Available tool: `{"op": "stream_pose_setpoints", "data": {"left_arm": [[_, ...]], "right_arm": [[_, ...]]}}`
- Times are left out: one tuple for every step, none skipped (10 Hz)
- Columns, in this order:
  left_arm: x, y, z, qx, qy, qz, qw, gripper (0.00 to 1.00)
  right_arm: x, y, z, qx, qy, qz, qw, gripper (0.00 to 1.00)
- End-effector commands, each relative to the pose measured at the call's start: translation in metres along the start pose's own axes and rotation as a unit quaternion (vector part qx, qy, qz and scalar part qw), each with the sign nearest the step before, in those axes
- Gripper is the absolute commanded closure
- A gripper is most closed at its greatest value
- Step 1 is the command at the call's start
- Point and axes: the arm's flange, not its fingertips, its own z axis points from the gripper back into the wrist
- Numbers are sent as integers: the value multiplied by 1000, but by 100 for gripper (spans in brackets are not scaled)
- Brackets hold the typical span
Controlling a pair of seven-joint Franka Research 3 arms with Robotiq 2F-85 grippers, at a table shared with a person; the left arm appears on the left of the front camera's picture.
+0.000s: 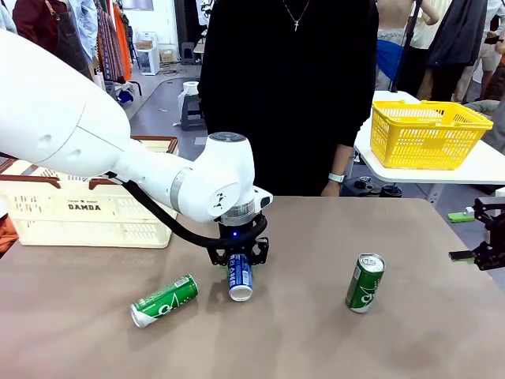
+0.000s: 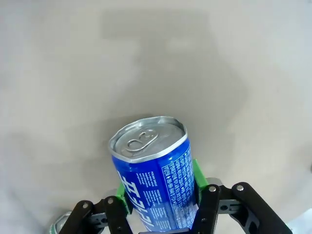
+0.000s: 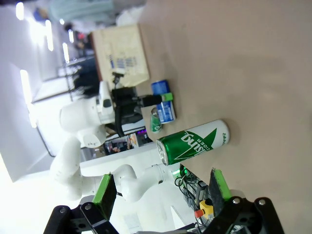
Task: Place the drinks into the Shopping basket.
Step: Pick up one drink and place it into the Shopping basket.
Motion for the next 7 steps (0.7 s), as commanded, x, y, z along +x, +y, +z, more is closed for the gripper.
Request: {"op": "stream_pose_setpoints", "data": {"left_arm": [[-28, -1, 62, -15, 2, -34, 999, 100], [-44, 2, 105, -23, 7, -67, 997, 100], [-61, 13, 157, -24, -4, -92, 995, 100], [-78, 28, 201, -31, 6, -111, 993, 100], [-98, 45, 233, -31, -2, -129, 991, 100], [-118, 61, 255, -36, -21, -143, 989, 100], [-140, 81, 270, -50, -51, -142, 987, 100]], "right_arm": [[-2, 5, 3, -2, 4, -8, 1000, 0], [-2, 5, 3, -2, 4, -8, 1000, 0], [-2, 5, 3, -2, 4, -8, 1000, 0], [-2, 5, 3, -2, 4, -8, 1000, 0], [-2, 5, 3, -2, 4, -8, 1000, 0], [-2, 5, 3, -2, 4, -8, 1000, 0], [-2, 5, 3, -2, 4, -8, 1000, 0]]}}
